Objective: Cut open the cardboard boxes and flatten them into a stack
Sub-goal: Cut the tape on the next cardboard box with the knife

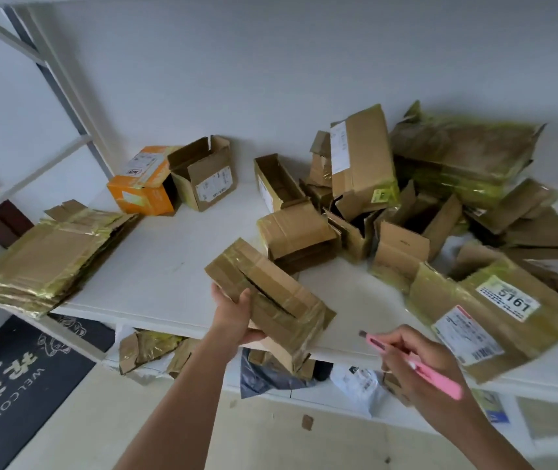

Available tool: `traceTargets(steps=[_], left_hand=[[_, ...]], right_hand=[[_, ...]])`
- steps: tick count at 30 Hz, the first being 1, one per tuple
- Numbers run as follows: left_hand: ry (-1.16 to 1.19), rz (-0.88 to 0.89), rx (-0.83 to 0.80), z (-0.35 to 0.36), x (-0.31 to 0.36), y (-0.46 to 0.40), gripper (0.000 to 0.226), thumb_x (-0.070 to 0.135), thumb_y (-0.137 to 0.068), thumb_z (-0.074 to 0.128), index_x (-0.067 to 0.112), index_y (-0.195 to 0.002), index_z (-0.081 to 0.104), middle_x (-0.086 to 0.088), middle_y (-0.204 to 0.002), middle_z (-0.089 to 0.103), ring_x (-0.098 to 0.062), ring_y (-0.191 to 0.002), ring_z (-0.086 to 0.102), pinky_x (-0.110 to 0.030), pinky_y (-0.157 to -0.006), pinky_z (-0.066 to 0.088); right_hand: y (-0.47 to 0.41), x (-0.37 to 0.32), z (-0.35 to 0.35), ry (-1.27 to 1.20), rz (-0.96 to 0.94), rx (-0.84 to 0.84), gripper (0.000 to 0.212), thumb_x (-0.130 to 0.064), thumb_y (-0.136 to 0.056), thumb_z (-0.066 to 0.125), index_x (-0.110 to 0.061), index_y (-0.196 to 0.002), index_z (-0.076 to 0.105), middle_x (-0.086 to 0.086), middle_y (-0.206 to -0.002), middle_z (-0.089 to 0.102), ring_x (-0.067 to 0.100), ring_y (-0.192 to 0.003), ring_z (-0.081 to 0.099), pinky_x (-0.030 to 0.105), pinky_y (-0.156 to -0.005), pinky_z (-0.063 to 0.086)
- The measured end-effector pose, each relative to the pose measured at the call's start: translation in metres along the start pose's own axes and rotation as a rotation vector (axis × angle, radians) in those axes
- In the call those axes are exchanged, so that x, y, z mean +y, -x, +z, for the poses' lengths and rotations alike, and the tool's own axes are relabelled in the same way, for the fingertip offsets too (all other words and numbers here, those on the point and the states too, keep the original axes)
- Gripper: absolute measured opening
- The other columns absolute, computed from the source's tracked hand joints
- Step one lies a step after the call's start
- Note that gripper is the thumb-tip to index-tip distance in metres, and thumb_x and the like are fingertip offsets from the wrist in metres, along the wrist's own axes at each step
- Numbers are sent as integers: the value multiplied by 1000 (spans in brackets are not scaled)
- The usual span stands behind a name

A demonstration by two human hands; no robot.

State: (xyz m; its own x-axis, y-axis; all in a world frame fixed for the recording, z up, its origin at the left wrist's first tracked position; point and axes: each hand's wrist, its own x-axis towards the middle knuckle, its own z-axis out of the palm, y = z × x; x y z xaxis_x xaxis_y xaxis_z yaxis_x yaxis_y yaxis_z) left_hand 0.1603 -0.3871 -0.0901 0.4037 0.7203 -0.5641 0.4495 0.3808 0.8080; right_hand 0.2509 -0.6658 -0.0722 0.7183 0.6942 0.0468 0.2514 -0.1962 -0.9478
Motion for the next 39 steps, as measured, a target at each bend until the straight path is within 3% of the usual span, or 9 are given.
traceTargets(steps=[2, 4, 7, 11, 16, 21, 24, 29, 39], left_hand=[[6, -70, -3, -6, 14, -11, 58, 17, -97, 62, 42, -129, 21, -12, -124, 51, -36, -82, 70, -41, -49, 60], [-262, -12, 67, -14, 30, -24, 97, 12, -84, 76, 42, -147, 9, -13, -145, 31, -39, -113, 58, -49, -74, 60], [-661, 195, 26, -22, 44, -34, 118, 22, -78, 83, 29, -157, -5, -6, -161, 2, -35, -145, 18, -50, -116, 29], [-703, 275, -49, -21, 35, -28, 101, 36, -83, 77, 24, -157, 9, -8, -150, 16, -34, -136, 25, -44, -113, 29], [-951, 334, 33, -2, 19, 16, 100, 59, -84, 66, 7, -150, 12, -16, -140, 24, -45, -128, 38, -52, -103, 42], [-1449, 482, 152, 6, 8, 53, 100, 83, -83, 32, 2, -141, 33, -10, -127, 45, -26, -111, 59, -33, -79, 48], [-1750, 722, 247, 9, 11, 54, 92, 81, -87, 18, 9, -139, 43, -10, -134, 46, -27, -122, 45, -38, -99, 38], [-1638, 933, -125, 24, 6, 39, 99, 84, -79, 5, 23, -157, -2, -4, -165, -4, -31, -152, -5, -55, -118, -9], [-1469, 796, -217, 48, 1, 13, 128, 104, -40, -10, 44, -153, -6, 4, -164, -11, -25, -151, -18, -56, -119, -13]], right_hand=[[3, 7, 6, 5, 23, 145, 32, 1, -94, 57, -26, -81, 65, 18, -62, 54, 19, -48, 45, 23, -46, 34], [5, 8, 23, -60, 34, 215, 26, -5, -96, 57, -28, -85, 63, 18, -63, 53, 25, -50, 45, 27, -49, 36], [1, 1, 55, -171, 30, 317, 10, -34, -90, 57, -27, -94, 63, 10, -73, 62, 29, -65, 58, 32, -58, 46], [-10, -3, 95, -368, 128, 405, 12, -24, -100, 55, -18, -107, 63, 1, -92, 69, 27, -88, 66, 52, -81, 55], [-17, -1, 90, -432, 226, 619, 11, -27, -101, 55, -35, -105, 63, -5, -107, 71, 18, -104, 68, 56, -89, 54], [-38, 4, 58, -411, 242, 701, 10, -24, -99, 57, -30, -98, 65, -5, -104, 71, 16, -107, 65, 54, -97, 51], [-45, 4, 56, -386, 240, 690, 10, -18, -100, 55, -22, -100, 63, -9, -103, 70, 8, -103, 65, 42, -98, 51], [-45, 5, 52, -484, 301, 677, 11, -21, -101, 54, -29, -103, 61, -5, -98, 72, 15, -98, 68, 34, -82, 54], [-45, 17, 17, -463, 267, 509, 15, -16, -99, 55, -15, -105, 69, -1, -90, 74, 10, -85, 69, 24, -73, 56]])
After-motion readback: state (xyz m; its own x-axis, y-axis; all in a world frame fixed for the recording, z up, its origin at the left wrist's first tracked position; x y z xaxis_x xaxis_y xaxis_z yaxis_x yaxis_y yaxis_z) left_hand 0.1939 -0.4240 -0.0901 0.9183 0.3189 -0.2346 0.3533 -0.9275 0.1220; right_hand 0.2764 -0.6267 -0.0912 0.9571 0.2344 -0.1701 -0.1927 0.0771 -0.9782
